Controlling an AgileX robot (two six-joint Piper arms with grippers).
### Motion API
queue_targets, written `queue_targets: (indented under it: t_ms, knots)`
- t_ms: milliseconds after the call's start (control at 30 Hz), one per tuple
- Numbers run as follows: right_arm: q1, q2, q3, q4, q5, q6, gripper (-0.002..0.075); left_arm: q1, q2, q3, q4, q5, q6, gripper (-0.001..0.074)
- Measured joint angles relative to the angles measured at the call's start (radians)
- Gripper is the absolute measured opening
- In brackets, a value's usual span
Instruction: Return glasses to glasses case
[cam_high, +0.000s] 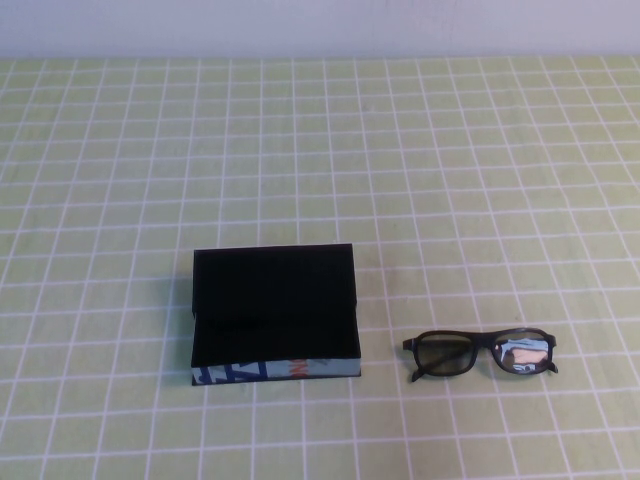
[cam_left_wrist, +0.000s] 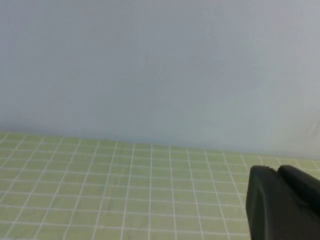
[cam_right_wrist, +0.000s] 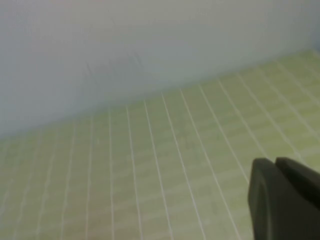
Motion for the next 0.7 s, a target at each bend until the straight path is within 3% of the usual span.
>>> queue_targets:
  t_ms: [167,300,467,700]
  knots:
    - [0.0,0.137,0.0,0.043,0.157,-0.135,-0.0018,0.0,0.061,0.0,-0.055,0.009,0.052,-0.0001]
    - [0.0,0.215,0.0,0.083,0.14,-0.33,-0.0018,0.0,0.13,0.0,-0.144,0.022,0.092,-0.0001]
    - [0.002,0.28,-0.001,0.299,0.079,-0.449,-0.0018,0.0,0.228,0.0,-0.283,0.032,0.215,-0.0001]
    - [0.087,0.409,-0.065,0.409,0.157,-0.74,-0.0018,0.0,0.346,0.0,-0.562,0.076,0.463,-0.0001]
